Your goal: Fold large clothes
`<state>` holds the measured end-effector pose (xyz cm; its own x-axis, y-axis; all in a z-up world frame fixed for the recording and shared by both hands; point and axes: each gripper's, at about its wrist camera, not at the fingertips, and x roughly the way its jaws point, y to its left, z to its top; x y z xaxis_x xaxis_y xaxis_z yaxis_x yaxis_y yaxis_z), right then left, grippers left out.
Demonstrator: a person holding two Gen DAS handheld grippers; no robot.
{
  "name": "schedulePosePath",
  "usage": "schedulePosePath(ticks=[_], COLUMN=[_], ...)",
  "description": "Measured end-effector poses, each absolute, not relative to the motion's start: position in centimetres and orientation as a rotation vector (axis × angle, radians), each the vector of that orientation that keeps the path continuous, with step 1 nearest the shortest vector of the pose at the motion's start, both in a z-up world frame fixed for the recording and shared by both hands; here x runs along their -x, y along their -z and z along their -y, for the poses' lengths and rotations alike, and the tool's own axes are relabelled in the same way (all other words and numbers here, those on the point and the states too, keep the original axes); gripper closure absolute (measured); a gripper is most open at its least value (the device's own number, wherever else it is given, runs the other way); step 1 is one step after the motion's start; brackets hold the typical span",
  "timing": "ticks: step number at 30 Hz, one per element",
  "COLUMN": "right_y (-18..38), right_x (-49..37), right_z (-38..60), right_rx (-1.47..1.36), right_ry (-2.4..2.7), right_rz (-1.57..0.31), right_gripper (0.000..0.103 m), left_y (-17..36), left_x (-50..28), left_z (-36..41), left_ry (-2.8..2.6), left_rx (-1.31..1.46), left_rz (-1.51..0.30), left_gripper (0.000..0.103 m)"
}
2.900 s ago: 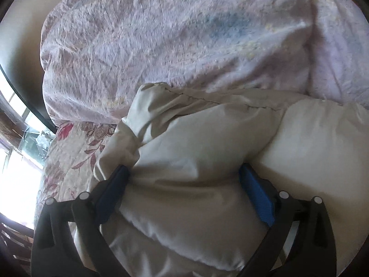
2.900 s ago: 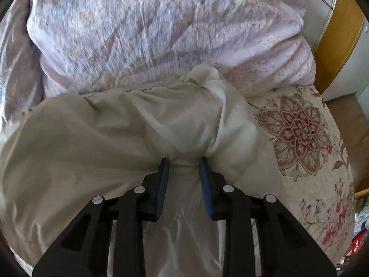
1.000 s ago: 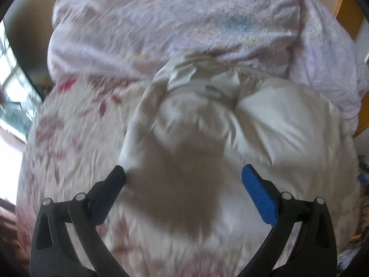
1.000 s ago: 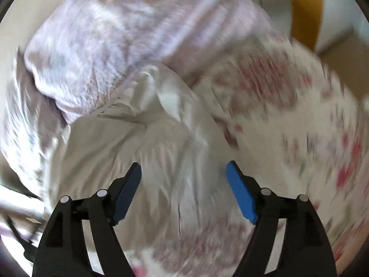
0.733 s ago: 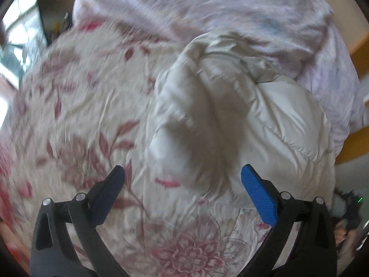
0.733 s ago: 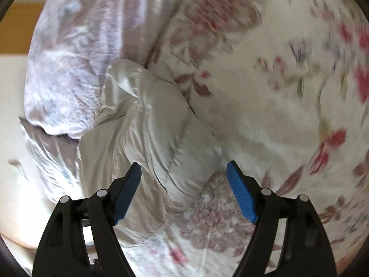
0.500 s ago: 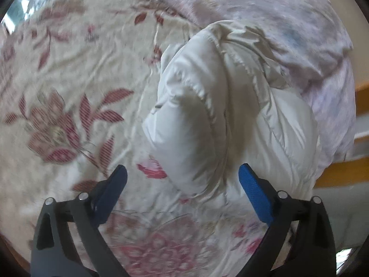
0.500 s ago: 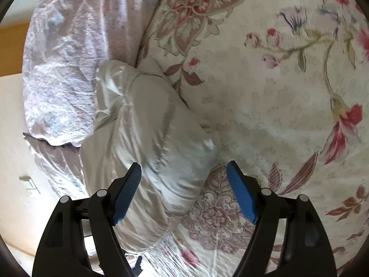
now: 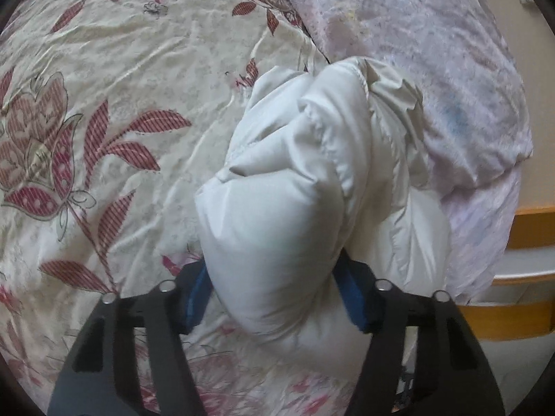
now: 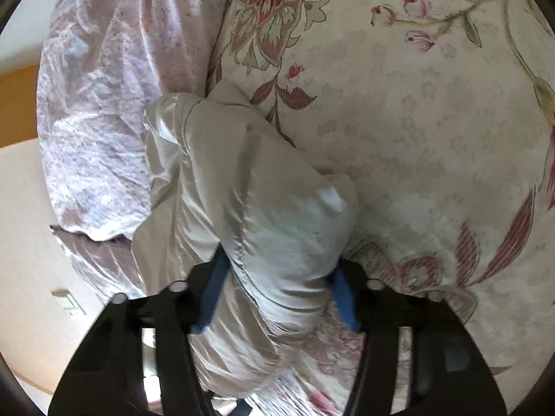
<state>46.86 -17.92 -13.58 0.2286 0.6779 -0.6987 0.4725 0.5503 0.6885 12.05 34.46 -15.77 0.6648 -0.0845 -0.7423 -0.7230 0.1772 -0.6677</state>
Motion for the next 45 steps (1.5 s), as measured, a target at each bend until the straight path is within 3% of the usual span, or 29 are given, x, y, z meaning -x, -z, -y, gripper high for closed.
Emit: schedulePosePath(ticks=[3,5,13,36,42,45], right_y=[12.7,11.9,8.4,9.2,7.7,6.3], right_x=[-47.0,-47.0,-46.6,-32.2,-33.1,-33.6], right_z=[17.5,17.3,16.2,19.9,20.0,20.4], right_rx=[-1.068,-1.065,-1.067,-1.003,-0.772,-0.648], right_ry=[-0.205,-0.221,-0.312,-0.397,-0.35,-0.291], right_rz=[-1.386,-1.37,-1.328,-1.529,-1.544,-1.502], right_gripper=[0.073,0.077,0.083,0.082,0.061,0.055], left_y=[15.3,14.5,11.2,10.4,11.4,11.3], left_x=[-11.5,-10.7,-7.9,9.2,9.3,9.3], left_z=[-34.5,-34.8,-35.2,-31.8,-31.7,-31.7], left_ry=[-0.504,-0.487,-0.441,-0.561,-0.603,-0.618], left_rx=[1.361,1.374,1.348,1.33,1.314,1.287], left_rz=[-0.717,-0.694,-0.614,-0.642,-0.688,-0.705], left_gripper=[0.065,0.073,0.079,0.077,0.062,0.047])
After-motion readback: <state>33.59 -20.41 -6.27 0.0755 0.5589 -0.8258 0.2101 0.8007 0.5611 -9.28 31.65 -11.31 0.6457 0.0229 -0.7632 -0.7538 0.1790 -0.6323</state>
